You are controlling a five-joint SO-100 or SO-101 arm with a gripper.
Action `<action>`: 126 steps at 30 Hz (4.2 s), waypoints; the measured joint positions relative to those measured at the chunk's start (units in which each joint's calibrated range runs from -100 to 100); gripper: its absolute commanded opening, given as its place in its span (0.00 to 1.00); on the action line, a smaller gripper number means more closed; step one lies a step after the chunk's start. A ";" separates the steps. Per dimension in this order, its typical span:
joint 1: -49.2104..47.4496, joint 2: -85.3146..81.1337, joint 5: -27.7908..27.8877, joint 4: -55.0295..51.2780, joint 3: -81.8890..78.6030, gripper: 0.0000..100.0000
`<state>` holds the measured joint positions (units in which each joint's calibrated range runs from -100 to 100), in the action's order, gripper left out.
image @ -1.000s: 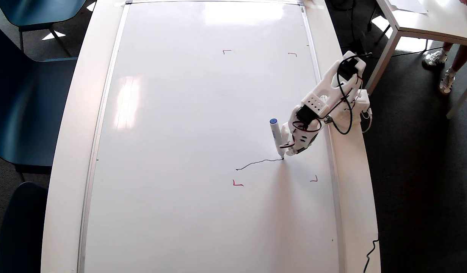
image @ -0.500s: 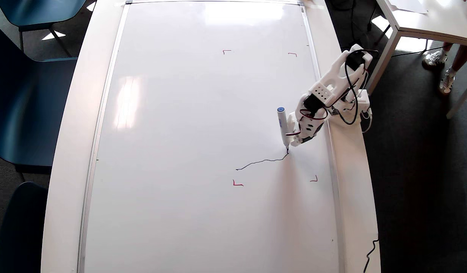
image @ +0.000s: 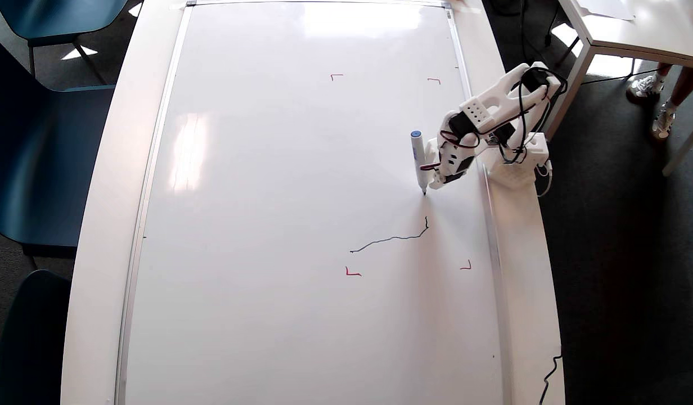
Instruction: Draw on a whiteboard a robot head using a pen attached to the gripper
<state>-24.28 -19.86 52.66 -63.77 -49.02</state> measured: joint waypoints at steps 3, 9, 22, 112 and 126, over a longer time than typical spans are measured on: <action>1.81 -1.95 1.43 0.08 -2.56 0.01; 8.60 -5.76 4.70 0.25 -6.67 0.01; 22.85 -6.78 12.63 0.25 -7.77 0.01; -6.49 53.62 -2.69 10.81 64.41 0.01; -8.14 52.18 -4.28 4.56 68.98 0.01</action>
<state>-32.43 32.32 48.38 -59.21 19.96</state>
